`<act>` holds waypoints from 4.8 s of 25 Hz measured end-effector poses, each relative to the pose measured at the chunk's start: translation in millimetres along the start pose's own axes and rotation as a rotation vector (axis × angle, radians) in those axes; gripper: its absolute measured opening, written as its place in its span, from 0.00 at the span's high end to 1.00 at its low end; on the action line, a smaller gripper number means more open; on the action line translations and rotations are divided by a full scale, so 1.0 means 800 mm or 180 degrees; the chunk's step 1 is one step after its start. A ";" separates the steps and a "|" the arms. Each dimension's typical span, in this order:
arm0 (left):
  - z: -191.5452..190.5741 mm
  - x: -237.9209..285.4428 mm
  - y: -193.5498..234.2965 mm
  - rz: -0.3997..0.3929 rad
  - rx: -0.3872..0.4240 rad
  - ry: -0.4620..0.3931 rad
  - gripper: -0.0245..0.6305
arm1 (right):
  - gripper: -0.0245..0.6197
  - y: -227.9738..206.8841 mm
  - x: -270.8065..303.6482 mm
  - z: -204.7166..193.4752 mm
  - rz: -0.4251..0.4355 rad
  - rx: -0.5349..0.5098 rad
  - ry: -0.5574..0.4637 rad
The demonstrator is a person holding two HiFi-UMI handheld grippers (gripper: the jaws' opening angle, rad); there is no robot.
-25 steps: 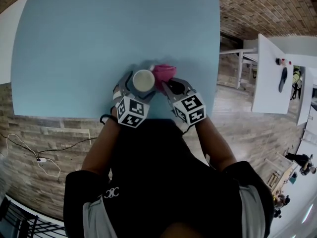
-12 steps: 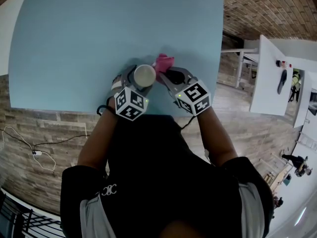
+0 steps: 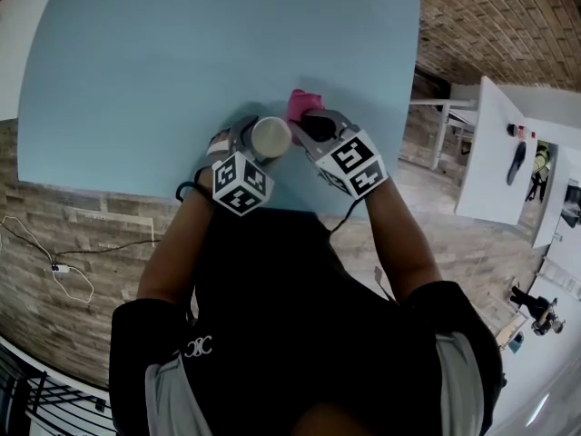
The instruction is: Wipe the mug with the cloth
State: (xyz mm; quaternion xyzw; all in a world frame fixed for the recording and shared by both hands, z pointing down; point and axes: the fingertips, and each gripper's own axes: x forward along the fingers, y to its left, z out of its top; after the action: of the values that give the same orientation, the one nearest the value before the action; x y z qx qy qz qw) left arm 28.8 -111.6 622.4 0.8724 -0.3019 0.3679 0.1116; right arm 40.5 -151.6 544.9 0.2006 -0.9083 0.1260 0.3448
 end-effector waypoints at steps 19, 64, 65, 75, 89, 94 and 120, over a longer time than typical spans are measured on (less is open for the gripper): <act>-0.004 -0.001 0.000 0.0024 0.0061 0.0067 0.31 | 0.90 -0.072 0.049 -0.023 0.0472 0.1746 0.0090; -0.023 0.028 0.014 0.0193 -0.0420 0.0388 0.28 | 0.90 0.002 0.033 -0.078 0.1068 0.2964 -0.0693; -0.023 0.029 0.014 0.0187 -0.0425 0.0391 0.28 | 0.90 0.006 0.028 -0.075 0.1099 0.2921 -0.0708; -0.028 0.040 0.016 0.0233 -0.0203 0.0503 0.27 | 0.90 0.024 0.034 -0.091 0.0988 0.2566 -0.0481; -0.048 -0.029 0.018 0.0107 -0.0058 0.0147 0.24 | 0.90 0.004 0.038 -0.085 0.0815 0.2623 -0.0591; -0.033 -0.032 0.039 -0.0118 0.0235 0.0092 0.24 | 0.90 0.004 0.041 -0.082 0.0667 0.2427 -0.0545; -0.019 -0.003 0.019 -0.1408 0.1021 0.0658 0.36 | 0.90 0.034 0.011 -0.059 0.0692 0.1513 -0.0307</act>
State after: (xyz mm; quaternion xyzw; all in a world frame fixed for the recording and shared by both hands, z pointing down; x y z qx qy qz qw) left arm 9.8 -116.0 630.8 0.8814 -0.0293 0.4646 0.0799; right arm 49.3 -112.7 582.9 0.1829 -0.8848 0.3624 0.2288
